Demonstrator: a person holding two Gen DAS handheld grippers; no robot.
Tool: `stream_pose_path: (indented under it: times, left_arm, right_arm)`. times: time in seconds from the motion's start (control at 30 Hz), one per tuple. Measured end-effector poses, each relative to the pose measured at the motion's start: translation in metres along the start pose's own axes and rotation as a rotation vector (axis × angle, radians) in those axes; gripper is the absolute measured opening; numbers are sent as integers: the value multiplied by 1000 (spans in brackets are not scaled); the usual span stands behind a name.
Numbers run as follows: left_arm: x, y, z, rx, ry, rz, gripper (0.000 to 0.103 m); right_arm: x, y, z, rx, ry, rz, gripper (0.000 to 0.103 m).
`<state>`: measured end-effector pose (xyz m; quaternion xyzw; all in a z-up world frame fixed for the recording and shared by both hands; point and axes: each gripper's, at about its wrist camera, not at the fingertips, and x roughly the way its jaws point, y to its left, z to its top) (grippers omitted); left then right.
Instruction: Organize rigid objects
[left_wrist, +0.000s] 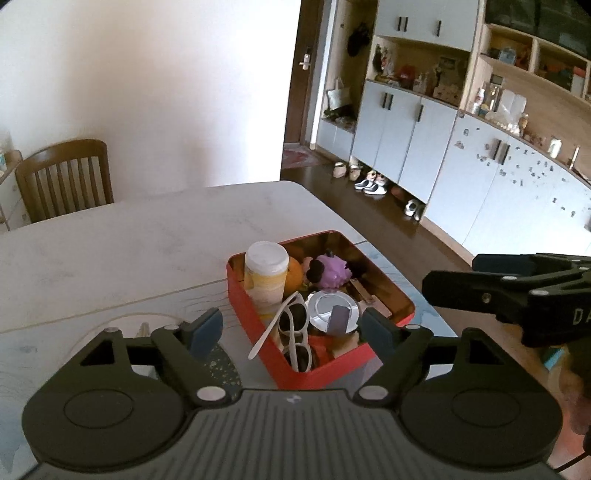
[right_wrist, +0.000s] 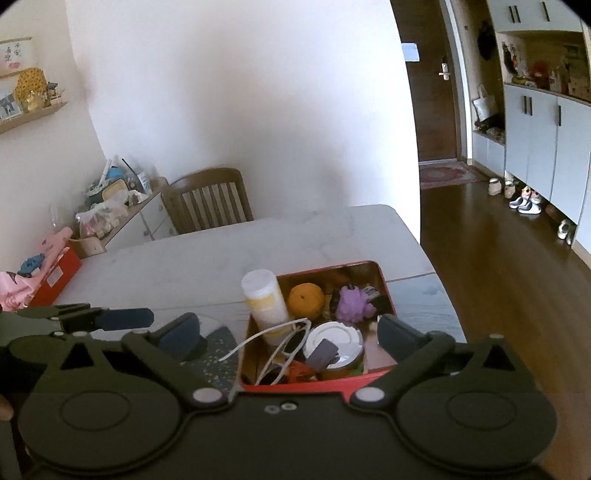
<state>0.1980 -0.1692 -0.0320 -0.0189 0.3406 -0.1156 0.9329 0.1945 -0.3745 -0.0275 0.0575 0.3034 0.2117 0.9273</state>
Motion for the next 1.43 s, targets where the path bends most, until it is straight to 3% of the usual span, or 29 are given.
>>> stream_pose_path:
  times: [0.17, 0.33, 0.9, 1.43]
  left_arm:
    - [-17, 8, -4, 6, -11, -23, 87]
    - [-30, 12, -9, 26, -9, -45, 101]
    - [-61, 30, -36, 49, -4, -60, 101]
    - [-68, 45, -35, 12, -45, -35, 101]
  right_arm:
    - [-14, 16, -9, 17, -32, -32, 103]
    - [-23, 29, -20, 44, -50, -80, 103]
    - [-46, 67, -54, 118, -103, -158, 103]
    - [-44, 81, -57, 116, -91, -169, 103]
